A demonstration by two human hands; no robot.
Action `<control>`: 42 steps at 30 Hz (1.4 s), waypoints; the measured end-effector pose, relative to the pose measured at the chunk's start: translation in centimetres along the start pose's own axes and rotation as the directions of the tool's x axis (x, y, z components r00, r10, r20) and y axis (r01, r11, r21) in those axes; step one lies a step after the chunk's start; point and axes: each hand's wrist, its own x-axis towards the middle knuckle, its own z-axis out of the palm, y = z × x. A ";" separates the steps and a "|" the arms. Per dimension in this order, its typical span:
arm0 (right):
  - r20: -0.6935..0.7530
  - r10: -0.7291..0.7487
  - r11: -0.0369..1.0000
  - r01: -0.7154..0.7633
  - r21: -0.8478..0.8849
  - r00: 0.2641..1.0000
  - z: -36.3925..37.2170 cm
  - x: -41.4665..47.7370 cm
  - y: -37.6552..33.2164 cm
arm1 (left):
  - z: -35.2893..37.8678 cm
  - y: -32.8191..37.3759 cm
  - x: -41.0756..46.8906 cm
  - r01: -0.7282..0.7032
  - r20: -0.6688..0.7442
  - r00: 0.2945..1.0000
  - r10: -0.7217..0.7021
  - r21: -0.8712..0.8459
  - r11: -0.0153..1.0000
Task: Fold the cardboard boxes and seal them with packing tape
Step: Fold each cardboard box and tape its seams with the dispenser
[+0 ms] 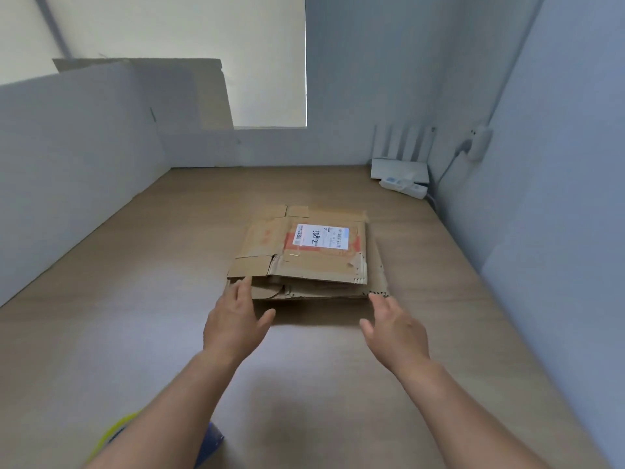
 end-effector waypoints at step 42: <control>-0.584 0.181 0.855 0.168 0.491 0.791 -10.9 -6.9 -4.4 | -12.1 0.6 -11.6 -0.127 -0.456 0.887 -0.077 -0.401 0.907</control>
